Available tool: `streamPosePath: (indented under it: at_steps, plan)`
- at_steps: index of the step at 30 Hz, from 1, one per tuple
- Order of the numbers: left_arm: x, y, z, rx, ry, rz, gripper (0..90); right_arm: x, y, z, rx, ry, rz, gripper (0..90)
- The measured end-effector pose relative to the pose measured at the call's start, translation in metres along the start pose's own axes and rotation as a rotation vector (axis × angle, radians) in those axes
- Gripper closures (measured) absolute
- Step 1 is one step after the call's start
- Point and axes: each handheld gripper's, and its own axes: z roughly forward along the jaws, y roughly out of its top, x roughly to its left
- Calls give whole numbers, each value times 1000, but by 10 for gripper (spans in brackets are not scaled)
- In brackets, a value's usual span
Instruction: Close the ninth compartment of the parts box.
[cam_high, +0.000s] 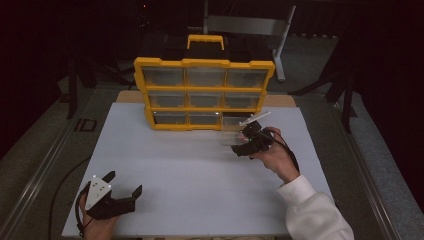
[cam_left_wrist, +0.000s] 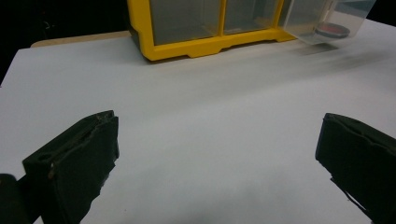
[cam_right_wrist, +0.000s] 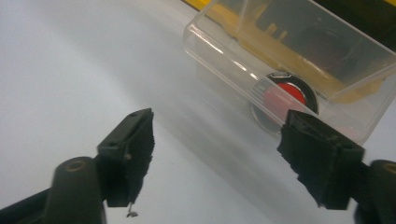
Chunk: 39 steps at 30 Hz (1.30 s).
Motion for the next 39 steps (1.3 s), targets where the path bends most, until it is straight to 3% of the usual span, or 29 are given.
streamPosePath:
  at_steps: [5,14,22,39]
  plan:
    - [0,0,0,1,-1,1,0,1,-1,1,0,-11,-6,343]
    - [0,0,0,2,-1,1,0,2,-3,2,-10,-24,-10,566]
    - [0,0,0,1,-1,1,0,-1,-5,4,-28,-74,2,894]
    - [0,0,-1,2,3,2,0,-6,-5,14,-18,-87,18,900]
